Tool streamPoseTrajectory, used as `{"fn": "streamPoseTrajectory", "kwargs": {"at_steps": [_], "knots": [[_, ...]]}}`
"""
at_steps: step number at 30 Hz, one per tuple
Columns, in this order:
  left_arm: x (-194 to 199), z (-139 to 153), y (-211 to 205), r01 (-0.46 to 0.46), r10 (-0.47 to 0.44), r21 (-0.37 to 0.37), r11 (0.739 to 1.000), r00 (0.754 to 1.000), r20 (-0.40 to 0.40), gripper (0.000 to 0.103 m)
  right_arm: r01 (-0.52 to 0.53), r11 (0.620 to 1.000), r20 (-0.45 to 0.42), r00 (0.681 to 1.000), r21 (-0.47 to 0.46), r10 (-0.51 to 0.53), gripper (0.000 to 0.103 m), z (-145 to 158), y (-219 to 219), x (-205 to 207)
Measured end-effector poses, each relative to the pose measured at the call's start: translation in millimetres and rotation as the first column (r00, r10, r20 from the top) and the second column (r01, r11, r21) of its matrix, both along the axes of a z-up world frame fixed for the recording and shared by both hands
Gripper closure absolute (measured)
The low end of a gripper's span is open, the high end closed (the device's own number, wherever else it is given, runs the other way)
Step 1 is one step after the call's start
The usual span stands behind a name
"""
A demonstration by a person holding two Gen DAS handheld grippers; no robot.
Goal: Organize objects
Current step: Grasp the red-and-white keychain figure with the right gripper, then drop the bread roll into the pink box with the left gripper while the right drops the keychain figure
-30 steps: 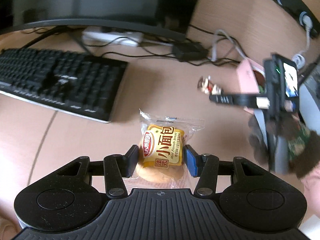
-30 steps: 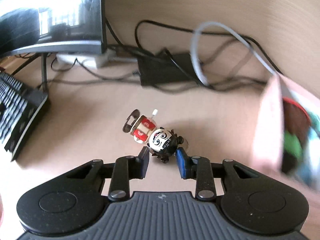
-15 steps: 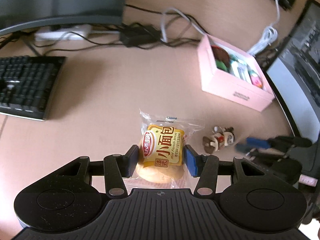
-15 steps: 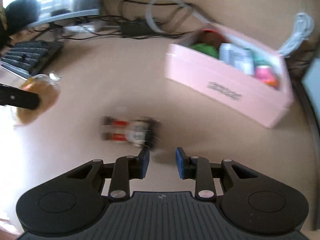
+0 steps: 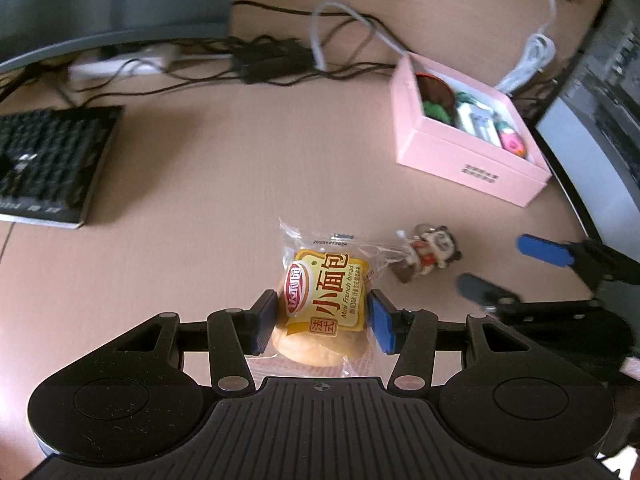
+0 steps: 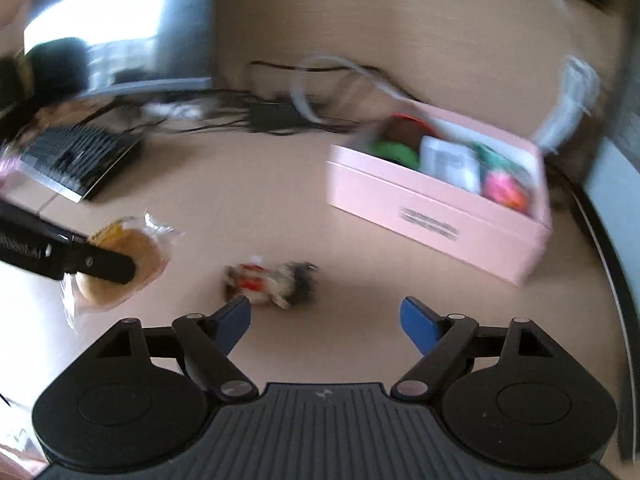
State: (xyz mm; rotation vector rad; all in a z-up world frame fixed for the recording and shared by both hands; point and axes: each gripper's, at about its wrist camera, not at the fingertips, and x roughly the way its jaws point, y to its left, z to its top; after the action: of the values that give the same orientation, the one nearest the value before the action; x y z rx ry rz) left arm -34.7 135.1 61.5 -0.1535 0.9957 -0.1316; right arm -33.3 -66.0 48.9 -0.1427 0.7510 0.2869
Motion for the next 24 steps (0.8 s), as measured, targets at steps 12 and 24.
{"fn": "streamPoseTrajectory", "kwargs": {"at_steps": [12,24], "knots": [[-18,-5,22,0.004,-0.005,-0.045,0.999,1.000,-0.027,0.049,-0.036,0.999,-0.105,0.994,-0.005,0.035,0.038,-26,36,42],[39,5,-42,0.185,-0.179,-0.115,0.976,0.982,0.057,0.049,0.157,0.987,0.053,0.986,0.027,-0.158,0.039,51,-53,-14]]}}
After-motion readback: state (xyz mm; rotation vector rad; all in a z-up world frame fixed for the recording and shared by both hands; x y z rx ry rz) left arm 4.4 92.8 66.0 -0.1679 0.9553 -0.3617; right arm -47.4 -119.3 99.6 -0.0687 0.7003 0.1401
